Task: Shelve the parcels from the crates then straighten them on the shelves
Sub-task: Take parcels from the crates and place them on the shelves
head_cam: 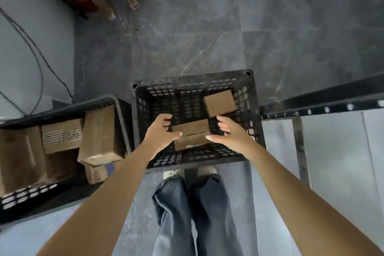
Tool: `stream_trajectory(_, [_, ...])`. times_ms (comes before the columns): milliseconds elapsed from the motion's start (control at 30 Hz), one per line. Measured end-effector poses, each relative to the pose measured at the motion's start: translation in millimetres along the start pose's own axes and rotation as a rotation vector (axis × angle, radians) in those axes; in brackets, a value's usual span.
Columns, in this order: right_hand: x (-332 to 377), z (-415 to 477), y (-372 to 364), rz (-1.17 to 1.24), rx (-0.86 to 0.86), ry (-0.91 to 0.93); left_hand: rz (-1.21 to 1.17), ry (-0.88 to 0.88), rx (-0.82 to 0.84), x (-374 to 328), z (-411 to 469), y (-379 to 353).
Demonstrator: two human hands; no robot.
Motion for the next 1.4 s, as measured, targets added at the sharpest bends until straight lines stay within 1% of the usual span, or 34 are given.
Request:
stream_trajectory(167, [-97,115,-38,-0.142,0.037,-0.111,0.024,0.1,-0.007,88,104,-66])
stream_trajectory(233, [-131,160,-49,-0.193,0.021,-0.127,0.019,0.146,-0.025,121,145,-87])
stream_trajectory(333, [-159,195,-52,-0.26,-0.033,-0.172,0.019,0.224,-0.024,147,177,-103])
stream_trajectory(467, [-181,230,-70,-0.162,0.012,-0.205,-0.03,0.301,0.03,172,209,-127])
stream_trajectory(567, [-172,220,-74,-0.075,0.039,-0.21,-0.046,0.291,0.088,160,199,-129])
stream_trajectory(633, [-156,199,-67,-0.019,0.023,-0.201,-0.047,0.263,0.039,142,181,-113])
stream_trajectory(733, [-115,145,-42,0.015,-0.048,-0.147,-0.043,0.165,-0.079,101,141,-72])
stream_trajectory(800, [-80,103,-18,0.037,-0.106,-0.088,-0.102,0.097,-0.091,66,110,-45])
stream_trajectory(867, [-38,58,7,0.126,-0.133,-0.04,-0.158,0.042,-0.065,23,72,-19])
stream_trajectory(933, [10,11,32,0.175,-0.134,0.018,-0.164,0.01,-0.017,-23,31,7])
stream_trajectory(1033, [88,-61,63,0.134,-0.095,0.139,-0.178,-0.051,0.107,-100,-39,41])
stream_trajectory(1100, [133,-106,83,0.092,-0.109,0.201,-0.142,-0.079,0.167,-152,-87,65])
stream_trajectory(1133, [152,-129,95,0.101,-0.15,0.22,-0.105,-0.099,0.153,-175,-107,80])
stream_trajectory(1200, [185,-177,124,0.191,-0.286,0.242,-0.041,-0.173,0.045,-218,-144,118])
stream_trajectory(1267, [216,-222,152,0.264,-0.417,0.304,-0.025,-0.215,-0.013,-254,-182,147])
stream_trajectory(1333, [246,-264,169,0.255,-0.507,0.38,-0.021,-0.332,0.026,-287,-222,166])
stream_trajectory(1400, [273,-306,180,0.265,-0.625,0.435,0.003,-0.498,0.088,-318,-257,181])
Point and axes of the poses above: each hand's wrist, its own z-axis towards the middle knuckle, its own y-axis out of the back of the hand, x = y × z, the point moved 9 cm from there along z, towards the middle knuckle, and after that the axes turned 6 degrees about -x, right-handed, at the moved point
